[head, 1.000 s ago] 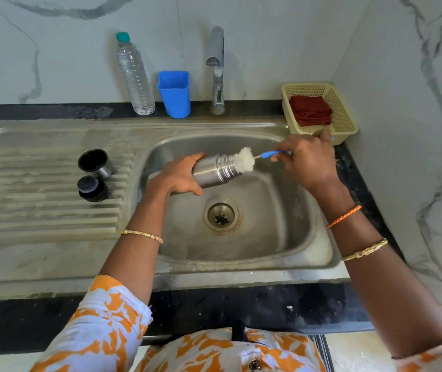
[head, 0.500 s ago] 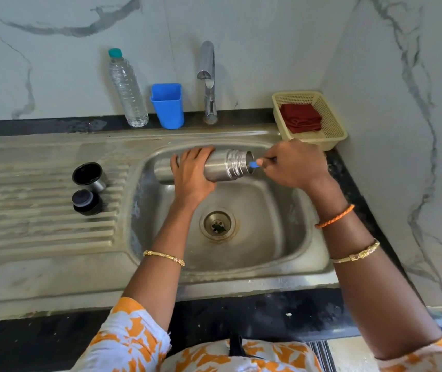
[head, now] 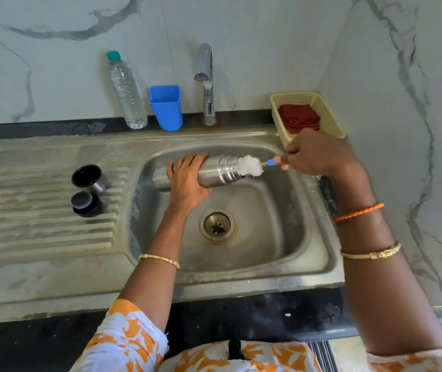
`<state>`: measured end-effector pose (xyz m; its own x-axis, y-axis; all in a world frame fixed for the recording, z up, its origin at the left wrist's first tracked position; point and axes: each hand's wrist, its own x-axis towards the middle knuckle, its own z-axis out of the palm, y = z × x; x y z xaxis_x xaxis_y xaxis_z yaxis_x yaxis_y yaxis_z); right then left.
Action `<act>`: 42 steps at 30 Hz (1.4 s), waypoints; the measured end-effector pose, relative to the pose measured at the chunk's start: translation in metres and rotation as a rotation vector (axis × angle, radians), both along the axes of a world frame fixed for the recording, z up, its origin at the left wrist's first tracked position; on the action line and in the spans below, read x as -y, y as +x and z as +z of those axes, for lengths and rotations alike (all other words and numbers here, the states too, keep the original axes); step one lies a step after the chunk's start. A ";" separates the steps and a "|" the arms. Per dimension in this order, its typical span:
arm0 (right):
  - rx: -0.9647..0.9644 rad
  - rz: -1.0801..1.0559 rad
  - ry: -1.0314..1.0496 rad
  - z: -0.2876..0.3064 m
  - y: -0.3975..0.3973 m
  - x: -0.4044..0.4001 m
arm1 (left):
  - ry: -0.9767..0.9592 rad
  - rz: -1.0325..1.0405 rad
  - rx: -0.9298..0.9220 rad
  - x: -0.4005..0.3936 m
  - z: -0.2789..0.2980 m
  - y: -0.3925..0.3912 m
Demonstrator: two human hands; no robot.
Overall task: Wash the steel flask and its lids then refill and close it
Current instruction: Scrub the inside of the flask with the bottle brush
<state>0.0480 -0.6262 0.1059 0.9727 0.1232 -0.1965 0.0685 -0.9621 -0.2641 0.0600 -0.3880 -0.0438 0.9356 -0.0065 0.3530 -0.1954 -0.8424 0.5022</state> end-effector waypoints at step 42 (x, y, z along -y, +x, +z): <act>0.858 0.240 -0.064 -0.018 -0.024 -0.024 | -0.418 -0.031 -0.347 -0.015 0.022 -0.003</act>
<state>0.0242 -0.6022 0.0876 0.7374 0.3559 0.5740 0.4191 -0.9076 0.0243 0.0565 -0.3730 -0.0220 0.9993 0.0387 0.0014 0.0203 -0.5533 0.8328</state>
